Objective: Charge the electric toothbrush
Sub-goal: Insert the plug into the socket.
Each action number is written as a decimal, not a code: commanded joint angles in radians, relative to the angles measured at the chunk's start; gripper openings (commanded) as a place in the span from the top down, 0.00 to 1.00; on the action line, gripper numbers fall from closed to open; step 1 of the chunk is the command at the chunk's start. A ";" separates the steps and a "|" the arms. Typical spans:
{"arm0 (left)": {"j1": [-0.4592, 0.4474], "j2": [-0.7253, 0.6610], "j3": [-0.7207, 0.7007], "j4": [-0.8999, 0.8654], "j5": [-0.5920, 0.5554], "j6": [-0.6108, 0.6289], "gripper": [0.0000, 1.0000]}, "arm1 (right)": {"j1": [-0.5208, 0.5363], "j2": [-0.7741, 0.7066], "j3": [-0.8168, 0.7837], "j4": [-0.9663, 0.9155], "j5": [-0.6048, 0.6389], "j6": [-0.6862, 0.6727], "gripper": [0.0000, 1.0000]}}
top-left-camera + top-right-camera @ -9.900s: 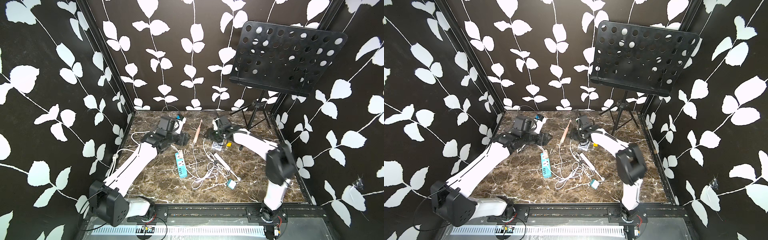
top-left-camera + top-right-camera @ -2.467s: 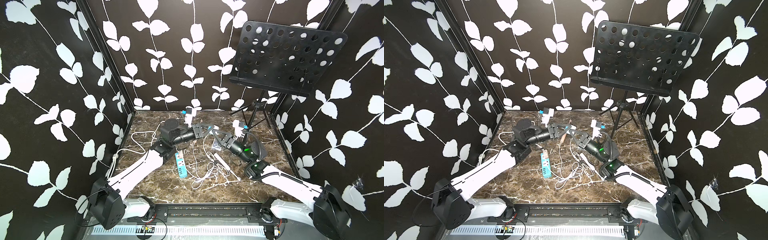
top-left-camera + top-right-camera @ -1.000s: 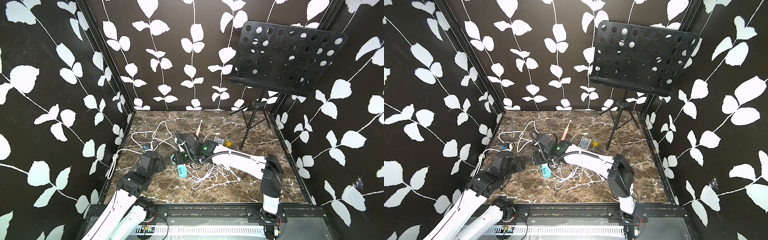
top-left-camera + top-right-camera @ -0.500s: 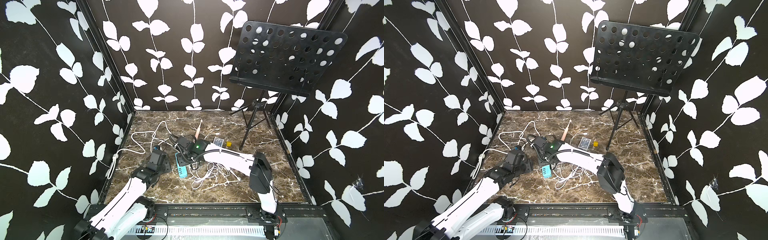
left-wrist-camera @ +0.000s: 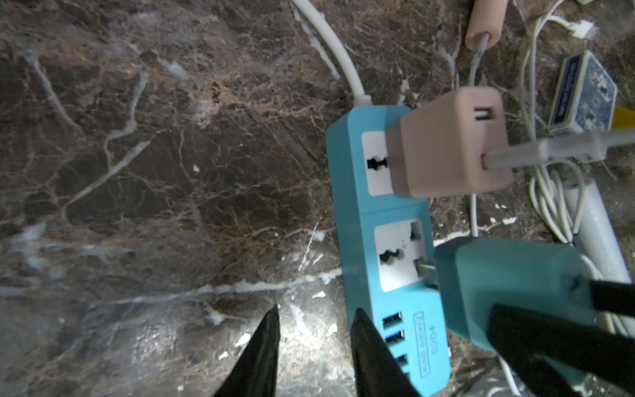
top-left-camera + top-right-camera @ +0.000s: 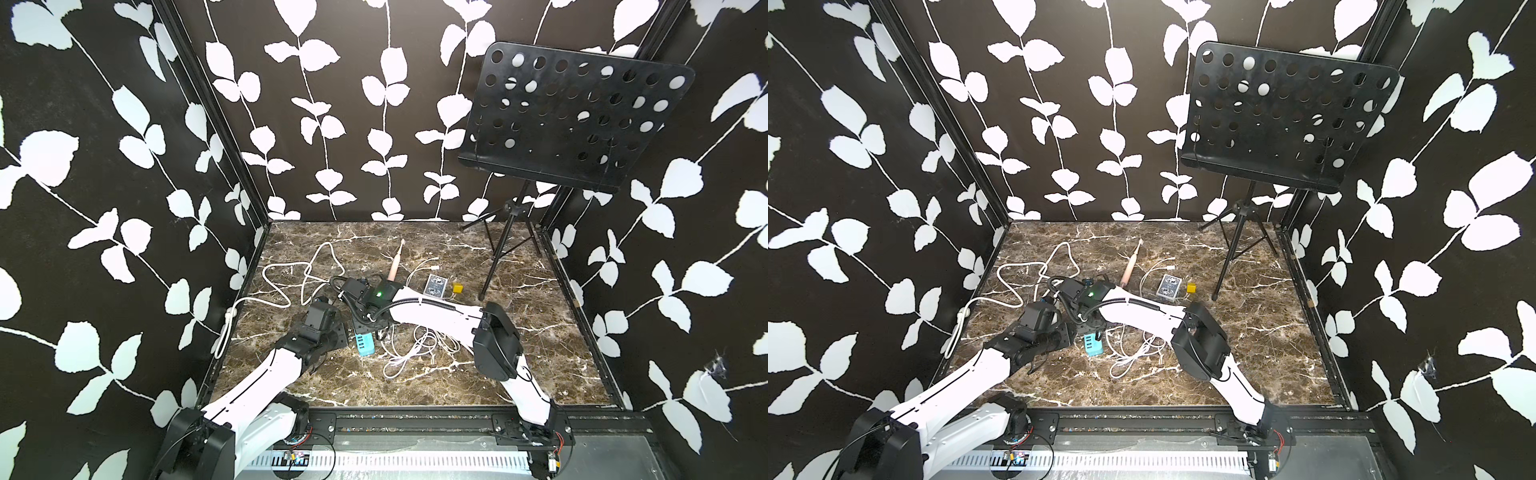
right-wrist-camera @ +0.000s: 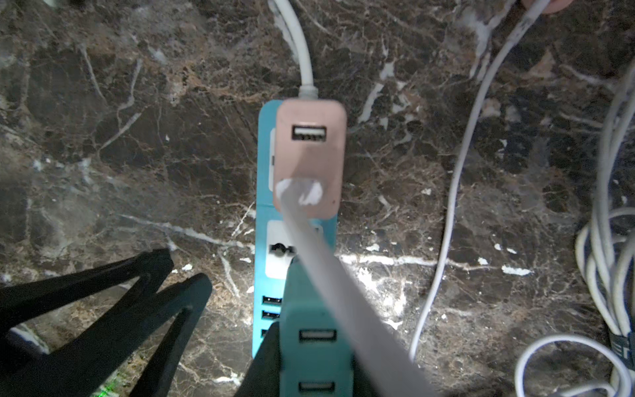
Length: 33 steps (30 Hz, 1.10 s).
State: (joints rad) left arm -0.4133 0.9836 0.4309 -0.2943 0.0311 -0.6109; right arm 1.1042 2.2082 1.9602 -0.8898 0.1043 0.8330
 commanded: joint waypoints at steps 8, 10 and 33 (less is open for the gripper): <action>0.008 0.047 -0.044 0.105 0.069 -0.015 0.69 | -0.005 0.064 0.079 -0.069 0.072 0.058 1.00; 0.008 0.061 -0.050 0.120 0.083 -0.018 0.71 | -0.005 0.060 0.061 -0.041 0.073 0.063 1.00; 0.008 0.188 -0.063 0.319 0.236 -0.068 0.81 | -0.024 0.177 0.113 -0.087 0.072 -0.074 1.00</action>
State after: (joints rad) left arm -0.4049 1.1690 0.3683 -0.0299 0.2249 -0.6708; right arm 1.0794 2.3146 2.0769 -0.9337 0.1429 0.8085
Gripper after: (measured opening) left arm 0.196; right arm 0.261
